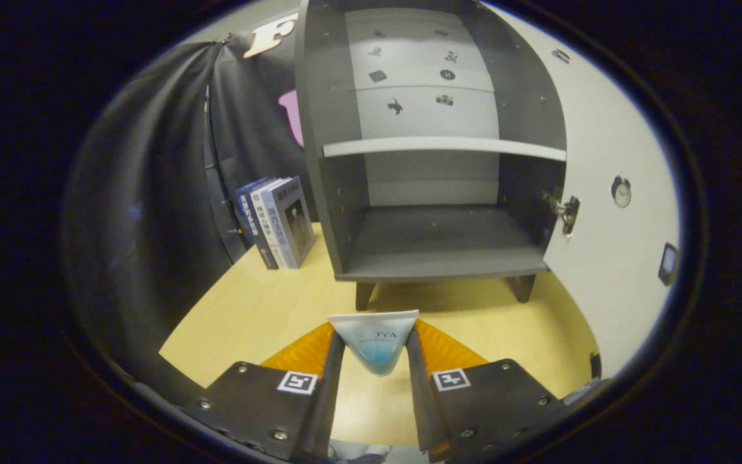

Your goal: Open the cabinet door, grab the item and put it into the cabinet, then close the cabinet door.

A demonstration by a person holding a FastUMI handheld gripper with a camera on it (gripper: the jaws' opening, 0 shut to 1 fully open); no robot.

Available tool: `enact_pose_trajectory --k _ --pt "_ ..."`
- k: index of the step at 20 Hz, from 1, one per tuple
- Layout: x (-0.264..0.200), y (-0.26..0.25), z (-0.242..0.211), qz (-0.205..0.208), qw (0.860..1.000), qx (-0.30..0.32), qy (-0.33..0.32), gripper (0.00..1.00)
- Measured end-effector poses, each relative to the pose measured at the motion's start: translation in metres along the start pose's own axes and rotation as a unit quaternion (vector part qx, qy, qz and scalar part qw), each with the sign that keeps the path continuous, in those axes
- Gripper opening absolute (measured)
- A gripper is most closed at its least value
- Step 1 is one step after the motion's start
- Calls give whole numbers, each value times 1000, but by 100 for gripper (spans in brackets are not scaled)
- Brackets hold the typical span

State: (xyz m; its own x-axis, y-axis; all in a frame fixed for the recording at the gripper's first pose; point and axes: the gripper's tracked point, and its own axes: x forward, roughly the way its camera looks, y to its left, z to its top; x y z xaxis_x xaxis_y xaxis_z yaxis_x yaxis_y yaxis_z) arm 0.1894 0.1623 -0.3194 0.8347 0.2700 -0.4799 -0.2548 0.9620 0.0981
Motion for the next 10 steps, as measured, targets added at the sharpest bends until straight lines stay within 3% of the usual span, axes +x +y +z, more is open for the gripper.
enact_pose_trajectory --k 10 --pt "-32 -37 219 -5 988 -3 -154 50"
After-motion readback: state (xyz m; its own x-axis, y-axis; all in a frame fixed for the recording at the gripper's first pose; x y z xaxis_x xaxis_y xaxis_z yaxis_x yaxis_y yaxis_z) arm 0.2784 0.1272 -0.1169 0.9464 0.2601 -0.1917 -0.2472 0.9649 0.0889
